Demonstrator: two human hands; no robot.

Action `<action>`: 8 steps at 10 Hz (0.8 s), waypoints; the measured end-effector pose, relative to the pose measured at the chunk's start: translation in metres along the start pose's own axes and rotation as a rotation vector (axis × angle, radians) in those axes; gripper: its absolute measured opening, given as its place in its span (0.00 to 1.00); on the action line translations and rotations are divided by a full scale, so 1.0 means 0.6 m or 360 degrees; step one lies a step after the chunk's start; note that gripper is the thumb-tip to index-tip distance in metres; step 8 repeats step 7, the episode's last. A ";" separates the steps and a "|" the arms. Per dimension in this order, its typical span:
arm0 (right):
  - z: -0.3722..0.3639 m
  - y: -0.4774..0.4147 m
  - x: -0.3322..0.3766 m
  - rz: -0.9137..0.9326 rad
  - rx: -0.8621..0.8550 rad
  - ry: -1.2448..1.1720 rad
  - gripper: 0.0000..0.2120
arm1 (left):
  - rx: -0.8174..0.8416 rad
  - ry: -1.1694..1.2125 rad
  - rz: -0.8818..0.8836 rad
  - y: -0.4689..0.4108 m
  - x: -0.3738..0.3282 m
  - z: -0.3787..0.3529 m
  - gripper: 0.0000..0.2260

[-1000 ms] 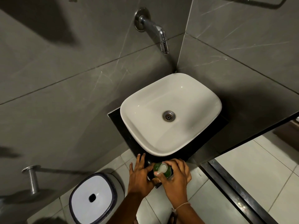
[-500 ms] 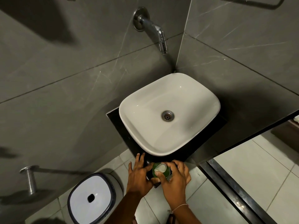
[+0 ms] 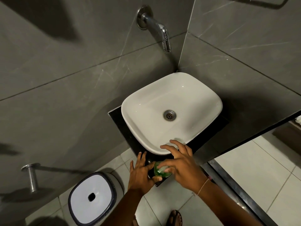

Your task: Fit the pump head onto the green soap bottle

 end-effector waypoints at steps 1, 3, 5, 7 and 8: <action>0.006 -0.004 0.003 0.0067 0.0176 0.0072 0.15 | -0.0015 0.0006 -0.0007 -0.001 0.000 -0.001 0.30; 0.013 -0.010 0.005 0.0129 0.0274 0.0097 0.14 | -0.0017 -0.0014 -0.0008 0.001 0.000 0.000 0.30; 0.006 -0.007 0.000 0.0118 0.0247 0.0068 0.12 | 0.0014 -0.0045 -0.0002 0.001 -0.002 0.001 0.30; 0.005 0.000 -0.006 0.0095 0.0185 0.0025 0.17 | 0.0021 0.0000 -0.0027 0.004 -0.005 0.000 0.31; 0.005 0.000 -0.006 0.0095 0.0185 0.0025 0.17 | 0.0021 0.0000 -0.0027 0.004 -0.005 0.000 0.31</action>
Point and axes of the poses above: each hand's wrist, its own y-axis away from the middle knuckle, its own z-axis out of the back of the hand, x = y × z, the point moved 7 cm from there along -y, towards the middle knuckle, and after that the axes turned 13 degrees about -y, right-handed, at the moved point
